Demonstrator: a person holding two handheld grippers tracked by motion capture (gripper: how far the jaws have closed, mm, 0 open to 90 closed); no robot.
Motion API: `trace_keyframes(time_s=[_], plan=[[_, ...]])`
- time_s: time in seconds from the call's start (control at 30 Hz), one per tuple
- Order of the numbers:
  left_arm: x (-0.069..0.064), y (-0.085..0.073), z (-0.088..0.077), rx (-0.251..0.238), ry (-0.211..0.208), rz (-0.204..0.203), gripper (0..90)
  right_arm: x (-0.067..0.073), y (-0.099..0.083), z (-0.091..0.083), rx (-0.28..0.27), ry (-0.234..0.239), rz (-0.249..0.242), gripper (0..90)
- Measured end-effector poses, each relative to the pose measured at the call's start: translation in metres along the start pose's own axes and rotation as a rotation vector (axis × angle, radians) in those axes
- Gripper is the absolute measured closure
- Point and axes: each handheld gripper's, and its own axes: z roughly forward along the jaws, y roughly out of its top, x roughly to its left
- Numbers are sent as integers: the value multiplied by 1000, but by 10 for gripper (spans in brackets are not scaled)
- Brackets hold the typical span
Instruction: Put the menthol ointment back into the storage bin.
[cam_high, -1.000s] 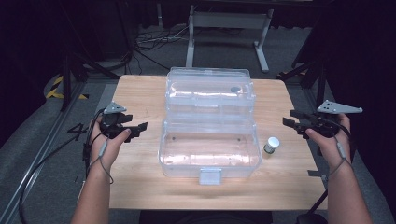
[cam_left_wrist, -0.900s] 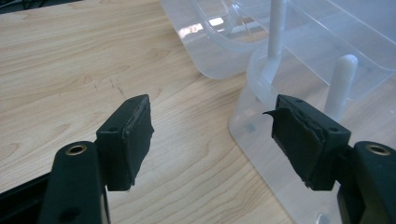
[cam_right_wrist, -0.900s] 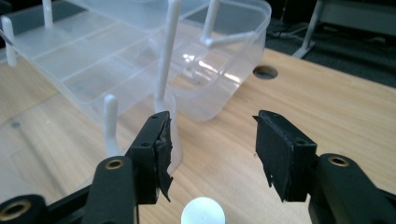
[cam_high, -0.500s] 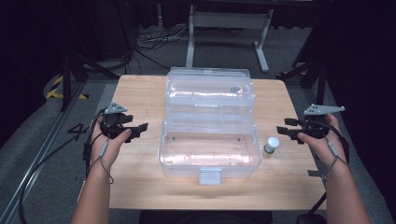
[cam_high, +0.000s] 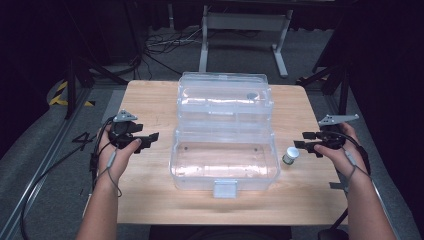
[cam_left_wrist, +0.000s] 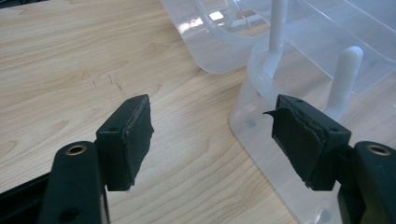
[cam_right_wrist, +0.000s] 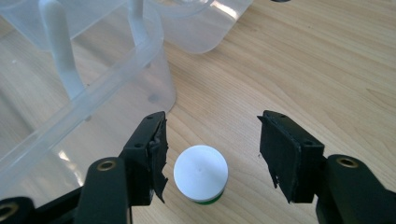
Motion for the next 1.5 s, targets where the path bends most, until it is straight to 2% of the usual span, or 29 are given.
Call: trace_keyframes(time_s=[0.37, 0.53, 0.83, 0.93, 1.33, 1.5], plan=[[1, 0, 0, 6, -2, 1, 294, 1, -1, 6, 48, 11, -14, 414], [0, 0, -1, 10, -1, 3, 294, -3, 1, 6, 70, 57, -55, 412], [-1, 0, 1, 17, -5, 5, 293, -7, 2, 6, 123, 79, -104, 403], [-1, 0, 1, 22, -6, 6, 292, -8, 4, 7, 146, 95, -136, 402], [-1, 0, 2, 30, -4, 17, 291, -11, 5, 14, 172, 141, -156, 393], [-2, -1, 3, 34, -3, 13, 291, -12, 5, 17, 172, 178, -161, 391]])
